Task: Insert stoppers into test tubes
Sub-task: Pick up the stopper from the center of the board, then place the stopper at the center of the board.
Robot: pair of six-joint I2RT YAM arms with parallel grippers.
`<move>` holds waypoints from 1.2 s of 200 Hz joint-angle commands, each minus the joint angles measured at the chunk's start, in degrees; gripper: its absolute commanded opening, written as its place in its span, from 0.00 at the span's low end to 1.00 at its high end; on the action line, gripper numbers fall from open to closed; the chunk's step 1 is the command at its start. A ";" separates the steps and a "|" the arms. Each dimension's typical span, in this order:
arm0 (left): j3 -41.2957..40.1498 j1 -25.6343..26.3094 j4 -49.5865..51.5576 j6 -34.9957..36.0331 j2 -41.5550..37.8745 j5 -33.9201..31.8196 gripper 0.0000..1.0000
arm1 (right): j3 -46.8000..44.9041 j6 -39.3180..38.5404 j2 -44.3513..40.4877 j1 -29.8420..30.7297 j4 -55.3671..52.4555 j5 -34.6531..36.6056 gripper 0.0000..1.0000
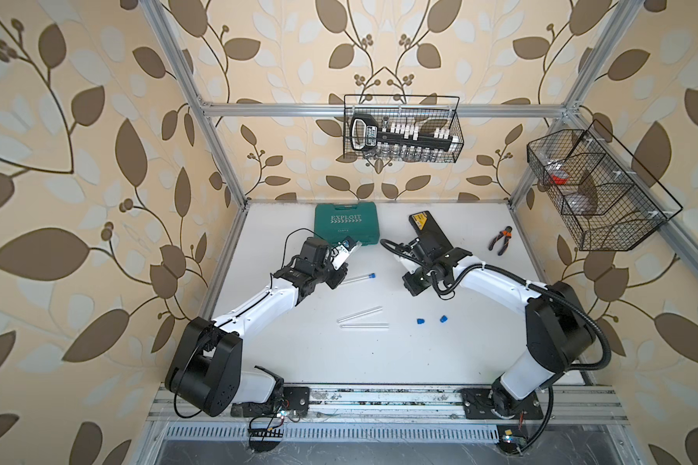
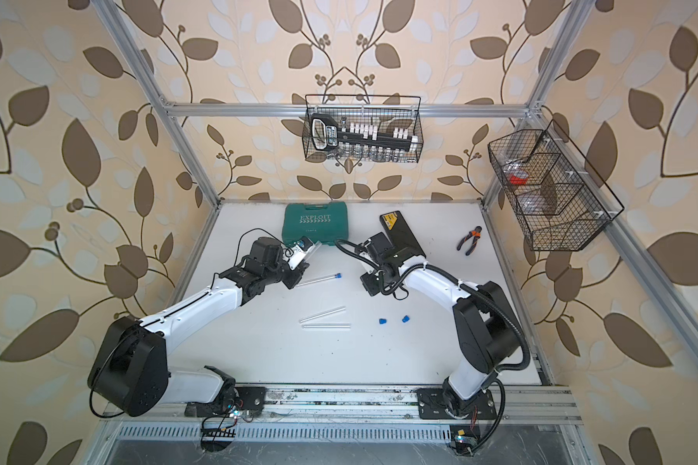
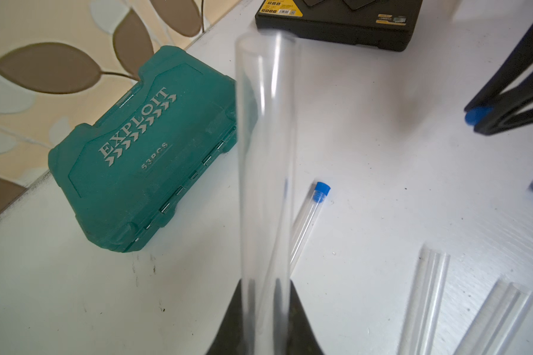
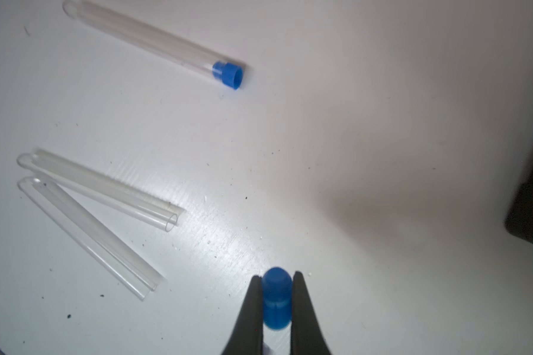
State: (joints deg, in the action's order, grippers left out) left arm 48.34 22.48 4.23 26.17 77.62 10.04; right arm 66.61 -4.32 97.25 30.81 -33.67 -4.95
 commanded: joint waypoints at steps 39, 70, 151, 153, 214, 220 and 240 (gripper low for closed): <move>-0.35 0.20 -2.12 0.98 -2.04 1.03 0.00 | 2.53 -20.74 8.92 4.17 -4.78 3.29 0.10; -0.66 0.21 -2.21 1.20 -2.47 1.20 0.00 | 2.64 -23.11 10.57 4.31 -4.83 2.77 0.11; -0.57 0.20 -2.01 1.32 -2.21 1.75 0.00 | 1.38 -24.30 10.41 4.35 -5.43 2.76 0.23; -0.54 0.20 -1.98 1.31 -2.21 1.80 0.00 | 1.34 -24.30 10.41 4.37 -5.44 2.86 0.23; -0.60 0.27 -1.86 1.69 -2.04 1.81 0.00 | 0.76 -24.69 9.80 4.33 -6.34 1.69 0.22; -0.59 0.24 -1.86 1.64 -2.08 1.85 0.00 | 0.65 -24.77 9.80 4.38 -6.19 1.73 0.21; -0.61 0.27 -1.86 1.77 -2.08 1.87 0.00 | 0.79 -24.82 10.29 4.37 -6.14 1.92 0.20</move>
State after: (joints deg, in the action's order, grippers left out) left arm 48.31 22.52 3.97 27.05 77.23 10.48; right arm 67.83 -27.75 106.69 35.14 -38.48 -2.55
